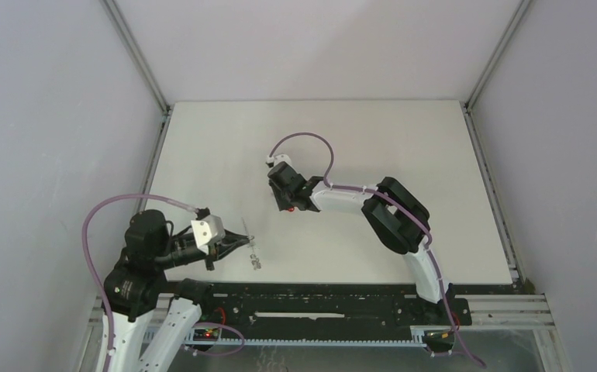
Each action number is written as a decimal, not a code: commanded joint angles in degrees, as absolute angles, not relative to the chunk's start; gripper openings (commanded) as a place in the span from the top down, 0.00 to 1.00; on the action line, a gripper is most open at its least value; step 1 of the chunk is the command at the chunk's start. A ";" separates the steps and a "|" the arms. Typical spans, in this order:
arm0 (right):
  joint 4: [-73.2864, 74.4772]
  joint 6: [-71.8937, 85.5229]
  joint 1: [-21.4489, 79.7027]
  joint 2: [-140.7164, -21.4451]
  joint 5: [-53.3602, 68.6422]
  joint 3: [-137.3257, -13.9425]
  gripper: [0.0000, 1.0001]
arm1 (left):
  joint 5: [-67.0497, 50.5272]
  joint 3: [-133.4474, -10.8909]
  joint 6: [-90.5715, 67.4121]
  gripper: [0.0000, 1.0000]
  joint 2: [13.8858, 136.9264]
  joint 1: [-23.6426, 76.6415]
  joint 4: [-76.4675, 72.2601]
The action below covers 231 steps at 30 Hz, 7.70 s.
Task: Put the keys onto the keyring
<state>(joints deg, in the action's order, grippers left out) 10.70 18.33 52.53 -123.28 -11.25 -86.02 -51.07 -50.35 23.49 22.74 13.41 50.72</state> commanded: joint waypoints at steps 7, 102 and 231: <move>8.48 17.90 51.59 -124.65 -9.91 -87.89 0.93 | -52.78 -48.50 20.50 1.00 22.17 12.92 48.02; -8.33 24.39 57.30 -79.94 -16.09 -39.16 0.07 | -51.51 -48.34 16.08 1.00 25.13 13.03 42.97; -11.70 18.06 59.34 -80.10 -8.88 -31.07 0.64 | -49.97 -46.77 12.77 1.00 25.20 14.94 39.07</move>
